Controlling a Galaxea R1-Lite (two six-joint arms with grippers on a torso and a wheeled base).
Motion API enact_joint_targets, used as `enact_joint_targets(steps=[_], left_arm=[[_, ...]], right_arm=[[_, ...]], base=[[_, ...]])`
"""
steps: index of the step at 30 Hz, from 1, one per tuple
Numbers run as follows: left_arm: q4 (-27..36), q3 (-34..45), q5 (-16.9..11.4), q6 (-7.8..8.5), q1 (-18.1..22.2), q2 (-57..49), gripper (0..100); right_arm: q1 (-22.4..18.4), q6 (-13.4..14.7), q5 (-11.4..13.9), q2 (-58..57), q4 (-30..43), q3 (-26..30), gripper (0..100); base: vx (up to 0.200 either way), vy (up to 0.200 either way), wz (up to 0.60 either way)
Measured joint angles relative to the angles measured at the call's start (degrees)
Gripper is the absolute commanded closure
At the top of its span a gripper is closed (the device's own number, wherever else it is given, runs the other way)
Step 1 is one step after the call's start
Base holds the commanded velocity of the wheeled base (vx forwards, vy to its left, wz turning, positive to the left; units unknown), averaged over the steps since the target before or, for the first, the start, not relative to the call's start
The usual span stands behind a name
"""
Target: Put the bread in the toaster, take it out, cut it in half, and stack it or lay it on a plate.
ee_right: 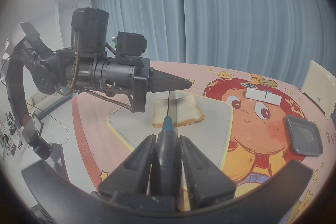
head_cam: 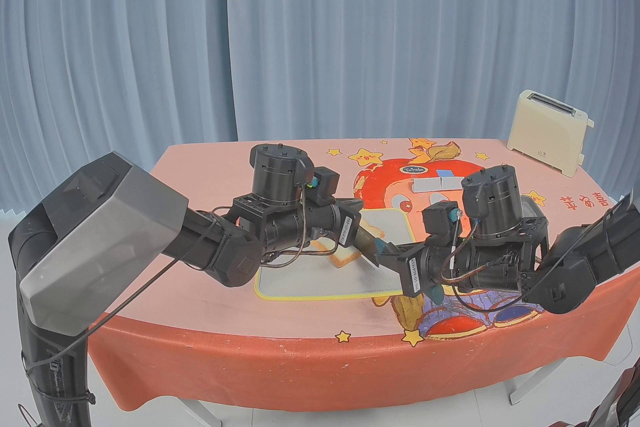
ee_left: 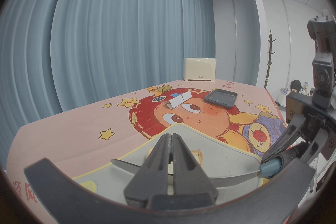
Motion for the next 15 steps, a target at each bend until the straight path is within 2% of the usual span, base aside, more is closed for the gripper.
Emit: enact_joint_targets(steps=[15], left_arm=[[0.0, -0.2, 0.0, 0.02, 0.0, 0.2, 100]], right_arm=[[0.0, 0.0, 0.0, 0.0, -0.2, 0.2, 100]], base=[[0.0, 0.0, 0.0]])
